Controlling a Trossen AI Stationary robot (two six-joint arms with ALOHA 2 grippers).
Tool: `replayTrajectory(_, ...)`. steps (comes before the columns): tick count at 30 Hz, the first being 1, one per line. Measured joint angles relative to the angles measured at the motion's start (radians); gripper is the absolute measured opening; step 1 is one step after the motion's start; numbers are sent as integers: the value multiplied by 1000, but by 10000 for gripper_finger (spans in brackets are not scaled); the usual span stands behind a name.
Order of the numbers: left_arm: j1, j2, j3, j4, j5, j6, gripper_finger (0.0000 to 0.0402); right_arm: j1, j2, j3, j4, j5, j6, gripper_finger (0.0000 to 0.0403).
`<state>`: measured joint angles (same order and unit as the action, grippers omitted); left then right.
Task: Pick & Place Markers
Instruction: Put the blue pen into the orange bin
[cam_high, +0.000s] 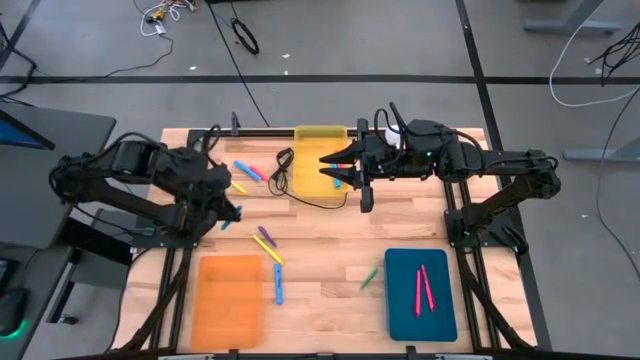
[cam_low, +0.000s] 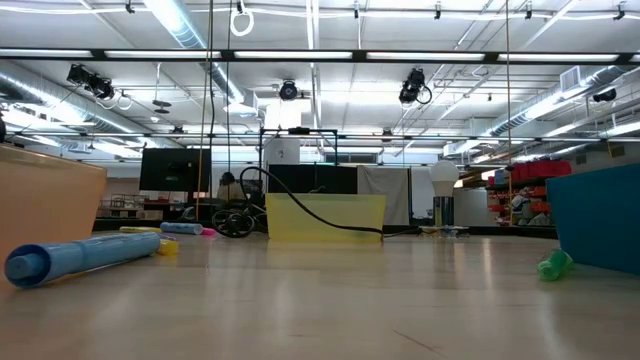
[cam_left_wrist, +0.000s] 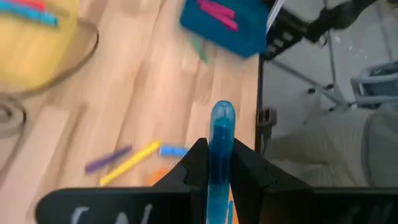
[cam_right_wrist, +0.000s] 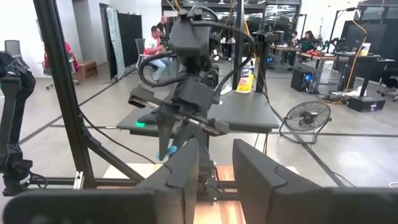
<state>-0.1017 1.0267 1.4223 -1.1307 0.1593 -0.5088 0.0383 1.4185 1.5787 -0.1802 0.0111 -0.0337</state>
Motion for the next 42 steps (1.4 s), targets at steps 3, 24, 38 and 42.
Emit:
replayTrajectory(3,-24,0,0,-60,9,-31,44,0,0,0,0,0,-1,101)
replayTrajectory(24,-205,1,0,-239,-5,-613,44,0,1,0,25,0,-2,101)
replayTrajectory(38,-356,21,0,-300,-170,-1277,44,0,1,0,69,-1,-13,101)
replayTrajectory(42,-412,66,0,-369,-163,-1417,44,0,1,0,70,0,-13,101)
